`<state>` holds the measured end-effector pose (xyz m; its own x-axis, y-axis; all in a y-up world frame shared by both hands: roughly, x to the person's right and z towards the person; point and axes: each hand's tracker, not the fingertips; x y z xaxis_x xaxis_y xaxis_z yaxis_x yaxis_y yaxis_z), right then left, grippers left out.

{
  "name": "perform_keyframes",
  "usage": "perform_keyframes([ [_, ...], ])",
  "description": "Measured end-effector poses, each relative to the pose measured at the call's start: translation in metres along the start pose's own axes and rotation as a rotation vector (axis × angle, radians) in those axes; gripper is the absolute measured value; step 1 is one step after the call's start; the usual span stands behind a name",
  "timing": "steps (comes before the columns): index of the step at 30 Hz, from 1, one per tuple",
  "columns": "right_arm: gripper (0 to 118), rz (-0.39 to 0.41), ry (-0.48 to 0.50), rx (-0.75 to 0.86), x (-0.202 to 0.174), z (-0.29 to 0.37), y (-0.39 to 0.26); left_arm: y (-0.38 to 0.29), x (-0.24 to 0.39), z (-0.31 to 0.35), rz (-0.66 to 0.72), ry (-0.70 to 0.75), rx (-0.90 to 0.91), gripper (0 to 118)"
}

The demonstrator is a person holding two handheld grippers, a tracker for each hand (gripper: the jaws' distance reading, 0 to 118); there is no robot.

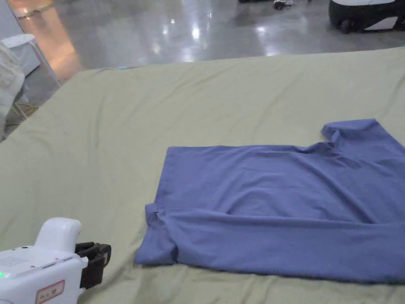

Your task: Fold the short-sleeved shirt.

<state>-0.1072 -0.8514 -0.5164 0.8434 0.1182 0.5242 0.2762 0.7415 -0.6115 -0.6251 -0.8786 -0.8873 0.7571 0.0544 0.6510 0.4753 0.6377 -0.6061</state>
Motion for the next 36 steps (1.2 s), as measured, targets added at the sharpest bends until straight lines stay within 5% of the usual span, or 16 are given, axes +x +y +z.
perform_keyframes([
  [4, 0, -0.034, 0.056, -0.015, -0.028, 0.004, -0.009, -0.013, 0.02, -0.023, 0.037, -0.036, -0.002, 0],
  [5, 0, -0.044, 0.07, -0.011, -0.031, 0.002, -0.008, -0.012, 0.022, -0.03, 0.035, 0.013, 0.028, 10],
  [7, 0, -0.035, 0.111, -0.016, -0.046, -0.002, -0.005, -0.006, 0.028, -0.056, 0.072, 0.011, 0.011, 58],
  [8, 0, -0.03, 0.123, -0.017, -0.052, -0.003, -0.003, -0.004, 0.026, -0.065, 0.097, -0.017, -0.017, 66],
  [10, 0, -0.003, 0.142, -0.015, -0.064, 0.0, 0.001, 0.001, 0.031, -0.085, 0.092, -0.021, -0.039, 61],
  [12, 0, 0.035, 0.158, 0.002, -0.074, 0.003, 0.0, 0.004, 0.032, -0.1, 0.103, -0.016, -0.063, 23],
  [14, 0, 0.074, 0.166, -0.007, -0.074, 0.004, -0.004, 0.005, 0.042, -0.105, 0.092, 0.028, -0.045, 7],
  [21, 0, 0.098, 0.148, -0.04, -0.061, -0.004, -0.02, 0.003, 0.079, -0.083, -0.169, 0.127, 0.012, 3],
  [28, 0, 0.038, 0.108, -0.07, -0.031, -0.018, -0.029, 0.015, 0.077, -0.043, -0.189, 0.079, 0.087, 3],
  [31, 1, -0.03, 0.085, -0.045, -0.018, -0.025, -0.031, 0.018, 0.054, -0.041, -0.072, 0.061, 0.07, 3],
  [32, 5, -0.059, 0.091, -0.039, -0.013, -0.028, -0.032, 0.017, 0.048, -0.041, -0.031, 0.044, 0.06, 3],
  [33, 23, -0.084, 0.107, -0.044, -0.006, -0.034, -0.034, 0.015, 0.044, -0.041, -0.013, 0.045, 0.055, 3],
  [34, 52, -0.105, 0.12, -0.055, 0.001, -0.041, -0.034, 0.014, 0.036, -0.046, -0.03, 0.051, 0.052, 3],
  [35, 94, -0.117, 0.115, -0.069, 0.006, -0.049, -0.035, 0.012, 0.036, -0.048, -0.035, 0.053, 0.05, 3],
  [36, 108, -0.149, 0.088, -0.092, 0.009, -0.059, -0.036, 0.01, 0.036, -0.051, -0.042, 0.055, 0.044, 3],
])
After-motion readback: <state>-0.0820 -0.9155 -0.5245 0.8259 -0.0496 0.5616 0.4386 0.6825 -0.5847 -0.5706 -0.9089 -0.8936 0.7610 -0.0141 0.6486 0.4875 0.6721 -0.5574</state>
